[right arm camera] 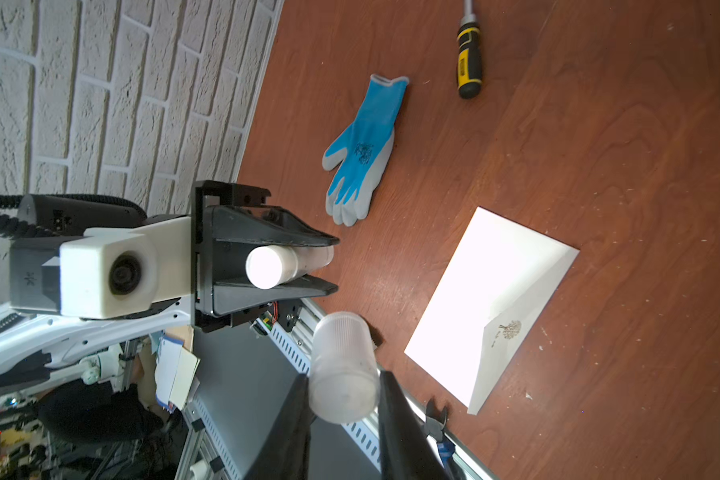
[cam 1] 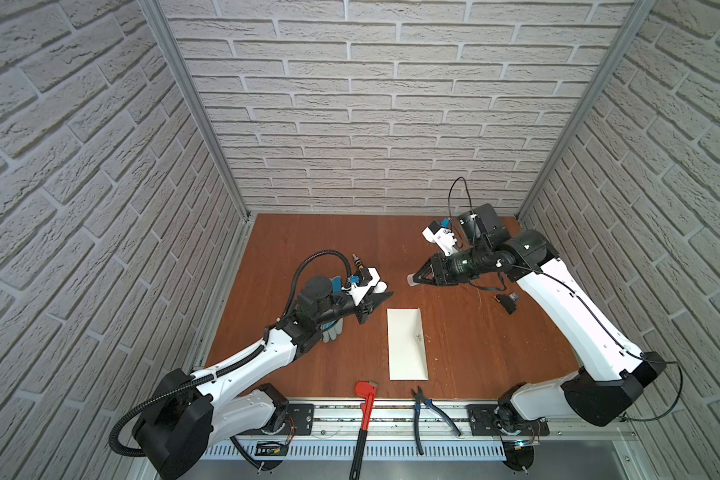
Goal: Place the letter into the envelope and seal it
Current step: 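Lift the clear cap and carry it toward the left gripper's glue stick, then press the clear cap down onto the glue stick held by the left gripper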
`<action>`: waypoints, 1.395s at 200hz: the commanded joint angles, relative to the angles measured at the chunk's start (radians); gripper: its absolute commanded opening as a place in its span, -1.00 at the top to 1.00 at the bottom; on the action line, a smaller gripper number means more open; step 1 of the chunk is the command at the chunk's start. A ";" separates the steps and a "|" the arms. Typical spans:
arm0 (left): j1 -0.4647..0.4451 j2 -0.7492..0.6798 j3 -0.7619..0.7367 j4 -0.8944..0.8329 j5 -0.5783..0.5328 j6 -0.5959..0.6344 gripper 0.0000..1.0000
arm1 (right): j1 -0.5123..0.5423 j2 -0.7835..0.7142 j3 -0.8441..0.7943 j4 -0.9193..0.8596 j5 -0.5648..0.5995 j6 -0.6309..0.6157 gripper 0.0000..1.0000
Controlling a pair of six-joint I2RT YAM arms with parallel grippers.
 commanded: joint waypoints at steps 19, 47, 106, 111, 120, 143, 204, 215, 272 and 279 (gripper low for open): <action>-0.032 -0.017 -0.007 -0.005 -0.039 0.061 1.00 | 0.060 0.009 0.041 -0.024 -0.025 -0.005 0.57; -0.038 -0.003 0.007 -0.008 -0.037 0.070 1.00 | 0.094 0.032 0.055 -0.037 -0.021 -0.009 0.58; -0.054 0.027 0.027 -0.008 -0.030 0.087 1.00 | 0.114 0.080 0.075 -0.043 -0.005 -0.013 0.58; -0.056 0.028 0.027 -0.006 -0.030 0.086 1.00 | 0.115 0.085 0.079 -0.043 -0.005 -0.014 0.58; -0.059 0.032 0.027 -0.001 -0.030 0.085 1.00 | 0.117 0.093 0.084 -0.044 -0.003 -0.014 0.58; -0.066 0.040 0.029 0.015 -0.030 0.080 1.00 | 0.122 0.117 0.098 -0.051 0.005 -0.015 0.59; -0.074 0.053 0.041 0.036 -0.029 0.076 1.00 | 0.133 0.152 0.116 -0.071 0.033 -0.020 0.59; -0.075 0.053 0.044 0.037 -0.029 0.075 1.00 | 0.133 0.155 0.116 -0.076 0.037 -0.022 0.59; -0.075 0.053 0.048 0.035 -0.031 0.083 1.00 | 0.133 0.151 0.151 -0.146 0.089 -0.044 0.60; -0.075 0.054 0.048 0.035 -0.032 0.082 1.00 | 0.133 0.151 0.155 -0.152 0.094 -0.046 0.60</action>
